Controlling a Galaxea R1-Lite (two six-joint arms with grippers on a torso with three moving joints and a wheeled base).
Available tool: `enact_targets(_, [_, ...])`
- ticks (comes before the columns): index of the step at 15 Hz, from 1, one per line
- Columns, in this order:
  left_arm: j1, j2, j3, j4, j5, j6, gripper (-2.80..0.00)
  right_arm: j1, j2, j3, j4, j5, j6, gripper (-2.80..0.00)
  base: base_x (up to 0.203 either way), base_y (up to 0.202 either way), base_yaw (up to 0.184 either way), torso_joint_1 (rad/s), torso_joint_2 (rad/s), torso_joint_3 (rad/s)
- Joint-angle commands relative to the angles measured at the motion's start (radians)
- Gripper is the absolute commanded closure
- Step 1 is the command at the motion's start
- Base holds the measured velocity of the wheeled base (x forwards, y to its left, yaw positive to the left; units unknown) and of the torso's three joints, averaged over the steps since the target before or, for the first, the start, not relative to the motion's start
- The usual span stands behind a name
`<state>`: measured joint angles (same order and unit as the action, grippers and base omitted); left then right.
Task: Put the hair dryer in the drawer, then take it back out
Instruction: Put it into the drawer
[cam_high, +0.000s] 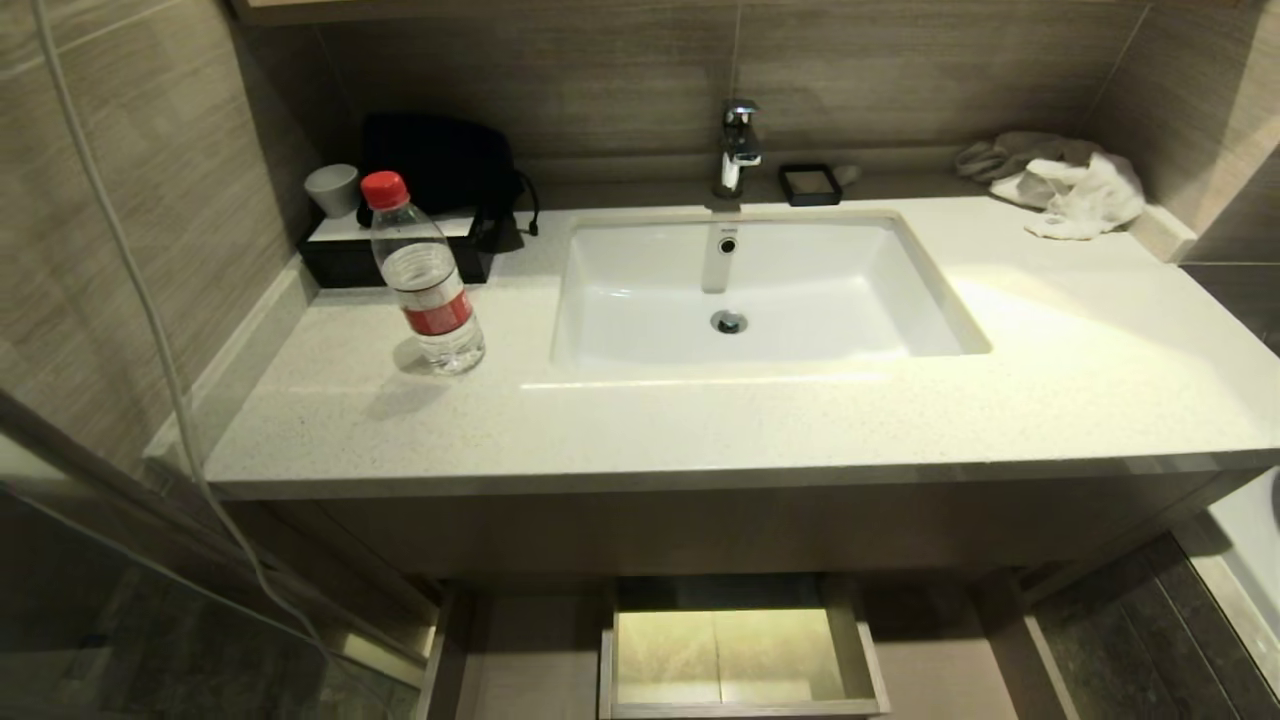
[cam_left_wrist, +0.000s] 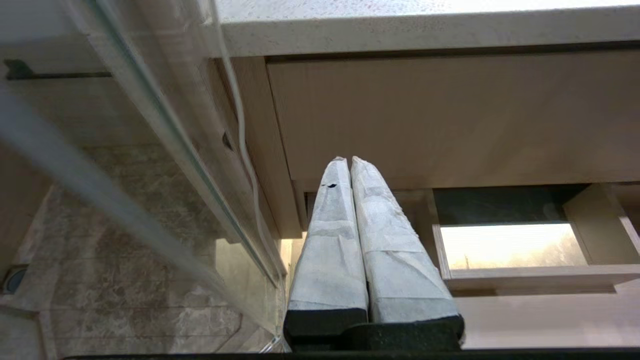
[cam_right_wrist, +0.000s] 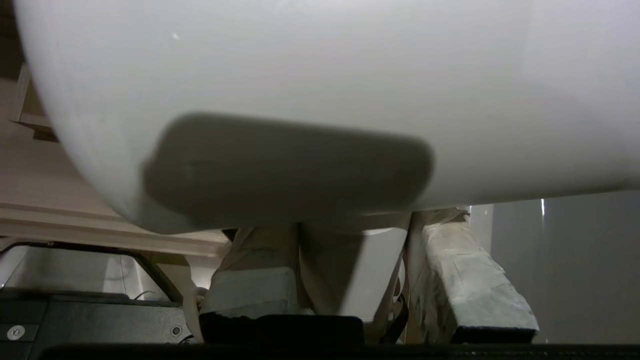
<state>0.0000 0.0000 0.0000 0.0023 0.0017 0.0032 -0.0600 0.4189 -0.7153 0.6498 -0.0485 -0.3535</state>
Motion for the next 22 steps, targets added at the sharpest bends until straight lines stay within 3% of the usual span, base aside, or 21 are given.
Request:
enact_targets(1, [0.000, 0.000, 0.000, 0.001, 0.001, 0.000, 0.00, 0.000, -0.005, 0.001, 0.004, -0.001, -0.002, 0.00, 0.000, 0.000, 0.000, -0.355, 0.22, -0.159])
enact_targets(10, [0.000, 0.000, 0.000, 0.000, 0.000, 0.000, 0.00, 0.000, -0.005, 0.007, 0.001, -0.001, -0.002, 0.00, 0.000, 0.000, 0.000, -0.332, 0.15, -0.180])
enact_targets(17, [0.000, 0.000, 0.000, -0.001, 0.001, 0.000, 0.00, 0.000, -0.014, 0.005, 0.008, -0.001, -0.002, 0.00, 0.000, 0.000, 0.000, -0.035, 0.02, -0.012])
enact_targets(22, [0.000, 0.000, 0.000, 0.000, 0.001, 0.000, 0.00, 0.000, -0.025, 0.009, 0.010, -0.001, -0.003, 0.00, 0.000, 0.000, 0.000, -0.139, 0.35, 0.194])
